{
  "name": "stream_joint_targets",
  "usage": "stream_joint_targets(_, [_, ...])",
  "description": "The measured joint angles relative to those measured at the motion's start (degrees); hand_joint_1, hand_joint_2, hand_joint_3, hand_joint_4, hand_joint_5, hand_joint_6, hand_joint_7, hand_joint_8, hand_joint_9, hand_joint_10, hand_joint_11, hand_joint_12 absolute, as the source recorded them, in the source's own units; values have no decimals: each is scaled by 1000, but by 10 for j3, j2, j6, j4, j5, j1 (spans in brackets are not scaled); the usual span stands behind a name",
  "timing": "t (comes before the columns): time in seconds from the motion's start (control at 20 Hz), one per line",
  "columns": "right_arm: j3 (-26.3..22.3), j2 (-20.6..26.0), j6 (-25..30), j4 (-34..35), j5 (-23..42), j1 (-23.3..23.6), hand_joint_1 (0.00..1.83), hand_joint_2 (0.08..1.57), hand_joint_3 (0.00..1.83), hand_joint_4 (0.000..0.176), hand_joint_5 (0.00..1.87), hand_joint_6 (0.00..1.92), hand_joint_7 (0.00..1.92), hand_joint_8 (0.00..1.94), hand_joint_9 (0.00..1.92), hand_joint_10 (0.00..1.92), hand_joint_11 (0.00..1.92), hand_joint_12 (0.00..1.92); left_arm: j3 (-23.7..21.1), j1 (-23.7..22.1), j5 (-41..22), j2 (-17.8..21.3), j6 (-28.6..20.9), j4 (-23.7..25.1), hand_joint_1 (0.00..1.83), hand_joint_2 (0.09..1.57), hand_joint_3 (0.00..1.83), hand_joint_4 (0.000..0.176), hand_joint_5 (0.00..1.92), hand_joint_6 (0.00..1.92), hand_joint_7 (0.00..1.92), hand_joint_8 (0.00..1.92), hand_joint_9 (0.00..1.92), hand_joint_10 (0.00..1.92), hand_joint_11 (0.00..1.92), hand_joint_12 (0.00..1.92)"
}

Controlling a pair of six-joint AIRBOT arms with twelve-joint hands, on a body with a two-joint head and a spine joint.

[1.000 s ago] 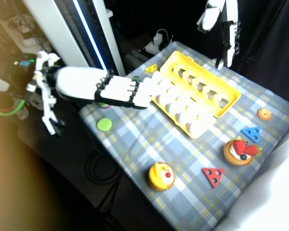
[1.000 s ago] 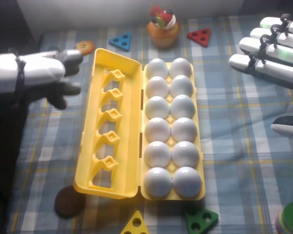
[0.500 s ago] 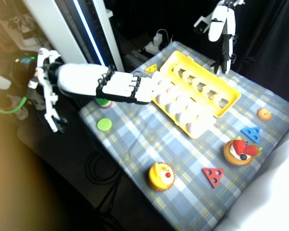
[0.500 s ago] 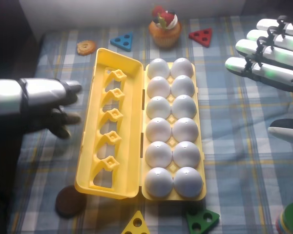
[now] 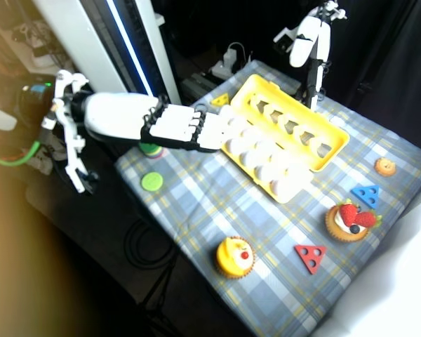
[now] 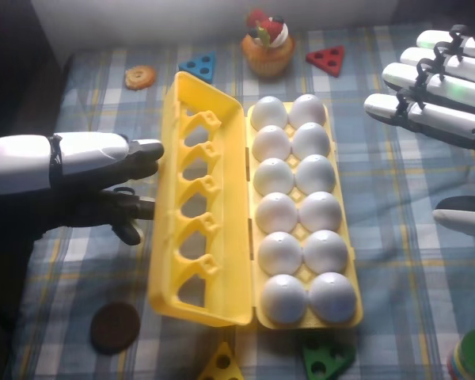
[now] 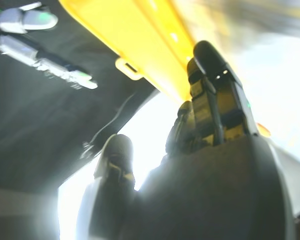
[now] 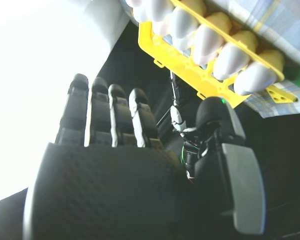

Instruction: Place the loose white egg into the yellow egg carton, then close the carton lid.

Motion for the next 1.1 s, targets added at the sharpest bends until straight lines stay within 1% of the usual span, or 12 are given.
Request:
stream_joint_targets(0.1, [0,0,0,2,0,0,293,1295,0,52,0,0,0,0,0,0,23,13,-16,-19,-21,14,30,2,0,1294,3,21,0,0,0,0,459,21,302,1158])
stream_joint_targets(0.2, [0,0,0,2,0,0,284,1302,0,36,0,0,0,0,0,0,15,15,-24,-43,-36,22,50,10,0,1298,1,29,0,0,0,0,442,8,216,1191])
stream_joint_targets(0.35, [0,0,0,4,0,0,309,1318,7,22,0,0,0,0,0,0,0,0,-22,-100,-31,15,54,59,0,1297,0,75,0,0,0,0,413,0,47,1298])
stream_joint_targets(0.6, [0,7,0,10,4,-5,296,1331,9,32,0,0,0,0,0,0,0,0,43,-217,31,-91,-69,254,0,1392,25,61,0,0,28,5,331,0,1,1435])
stream_joint_targets(0.65, [0,9,0,11,5,-8,319,1328,6,53,0,0,0,0,0,0,0,0,56,-238,42,-116,-108,297,0,1377,8,7,0,0,81,19,373,26,0,1633])
stream_joint_targets(0.7, [0,10,0,10,5,-8,319,1328,6,53,0,0,0,0,0,0,0,0,61,-240,42,-124,-125,313,0,1377,8,7,0,0,81,19,373,26,0,1633])
stream_joint_targets(0.85, [-1,15,0,13,9,-9,347,1334,6,62,0,0,0,0,0,0,0,0,51,-239,53,-106,-115,317,0,1365,0,0,0,0,86,15,345,22,0,1744])
stream_joint_targets(0.9, [-1,16,0,16,15,-14,363,1327,2,62,0,0,0,0,0,0,6,3,41,-239,51,-89,-100,303,0,1346,0,29,0,0,114,24,346,25,0,1713])
stream_joint_targets(0.95, [-4,18,0,16,14,-16,378,1313,0,78,0,0,0,0,0,0,5,3,27,-239,48,-65,-80,280,0,1387,8,36,0,0,20,4,240,4,0,1485])
stream_joint_targets(1.0, [-6,19,0,16,16,-19,384,1314,0,69,0,0,0,0,0,0,6,4,16,-239,47,-47,-65,271,0,1384,5,37,0,0,3,0,207,10,0,1561])
stream_joint_targets(1.05, [-8,20,0,16,16,-19,384,1314,0,69,0,0,0,0,0,0,6,4,5,-239,45,-33,-54,264,0,1384,5,37,0,0,3,0,207,10,0,1561])
stream_joint_targets(1.1, [-8,20,0,16,17,-19,398,1318,0,64,0,0,0,0,0,0,12,8,-5,-235,42,-17,-47,257,0,1365,0,9,0,0,23,9,277,45,0,1570])
